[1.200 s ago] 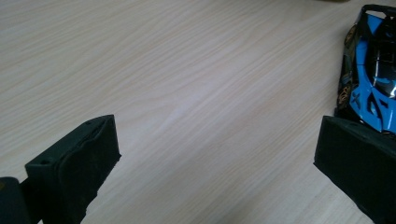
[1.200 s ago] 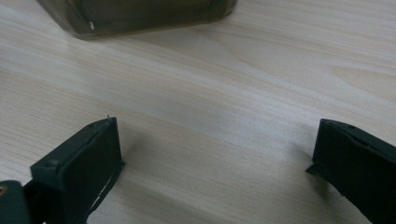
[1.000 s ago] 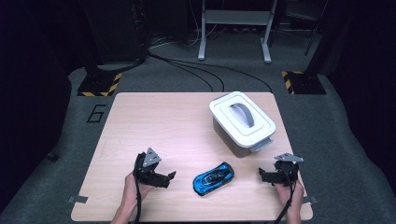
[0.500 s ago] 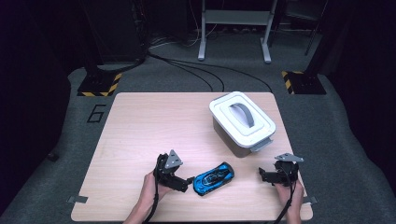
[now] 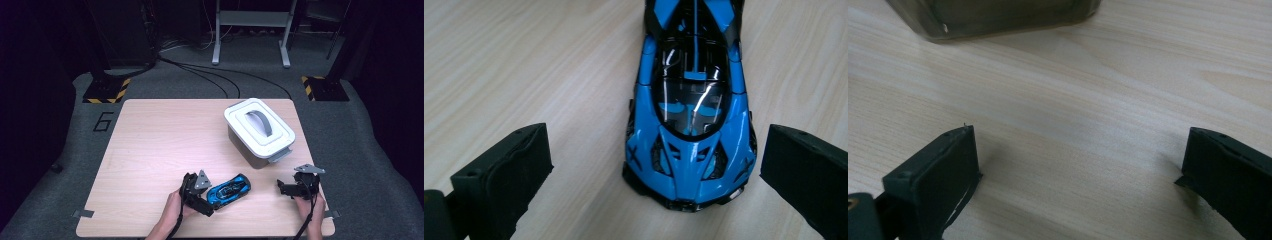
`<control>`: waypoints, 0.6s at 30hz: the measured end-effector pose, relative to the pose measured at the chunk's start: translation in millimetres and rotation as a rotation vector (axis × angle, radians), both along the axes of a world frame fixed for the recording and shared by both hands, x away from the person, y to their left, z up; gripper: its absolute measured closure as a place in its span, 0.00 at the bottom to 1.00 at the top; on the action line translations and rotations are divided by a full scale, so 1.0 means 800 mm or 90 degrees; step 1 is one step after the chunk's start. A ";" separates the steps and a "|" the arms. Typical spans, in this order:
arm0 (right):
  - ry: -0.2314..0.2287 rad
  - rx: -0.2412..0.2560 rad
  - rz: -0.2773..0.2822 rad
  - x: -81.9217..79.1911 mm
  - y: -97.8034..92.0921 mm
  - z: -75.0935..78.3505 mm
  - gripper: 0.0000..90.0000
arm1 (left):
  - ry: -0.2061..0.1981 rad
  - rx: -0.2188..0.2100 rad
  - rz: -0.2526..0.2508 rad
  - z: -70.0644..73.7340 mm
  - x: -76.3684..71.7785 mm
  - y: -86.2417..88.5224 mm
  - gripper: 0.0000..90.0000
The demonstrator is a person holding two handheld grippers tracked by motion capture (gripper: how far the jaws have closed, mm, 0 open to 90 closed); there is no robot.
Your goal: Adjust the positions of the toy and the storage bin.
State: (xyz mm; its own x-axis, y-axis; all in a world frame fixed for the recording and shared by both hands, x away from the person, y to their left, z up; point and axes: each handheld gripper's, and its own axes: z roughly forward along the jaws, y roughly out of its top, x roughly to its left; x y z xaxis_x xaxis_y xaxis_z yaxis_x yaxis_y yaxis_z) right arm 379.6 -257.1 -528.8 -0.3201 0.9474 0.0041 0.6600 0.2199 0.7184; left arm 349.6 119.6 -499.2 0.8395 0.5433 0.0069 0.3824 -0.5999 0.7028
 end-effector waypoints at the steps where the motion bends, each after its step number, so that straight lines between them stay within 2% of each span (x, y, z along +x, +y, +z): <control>1: 0.000 0.000 0.000 0.000 0.000 0.000 0.01 | 0.005 0.002 -0.006 -0.001 0.000 -0.002 0.00; 5: 0.000 0.000 0.000 0.000 0.000 0.000 0.01 | 0.010 0.013 -0.023 -0.008 -0.004 -0.012 0.00; 10: 0.000 0.000 0.000 0.000 0.000 0.000 0.01 | 0.011 0.021 -0.022 -0.014 -0.004 -0.019 0.01; 13: 0.000 0.000 0.000 0.000 0.000 0.000 0.01 | 0.015 0.012 -0.032 -0.018 -0.001 -0.020 0.05; 16: 0.000 0.000 0.000 0.000 0.000 0.000 0.01 | 0.009 0.013 -0.031 -0.021 0.000 -0.022 0.17; 17: 0.000 0.000 0.000 0.000 0.000 0.000 0.01 | 0.012 0.019 -0.033 -0.021 0.000 -0.023 0.17; 18: 0.000 0.000 0.000 0.000 0.000 0.000 0.01 | 0.014 0.019 -0.039 -0.024 0.000 -0.024 0.23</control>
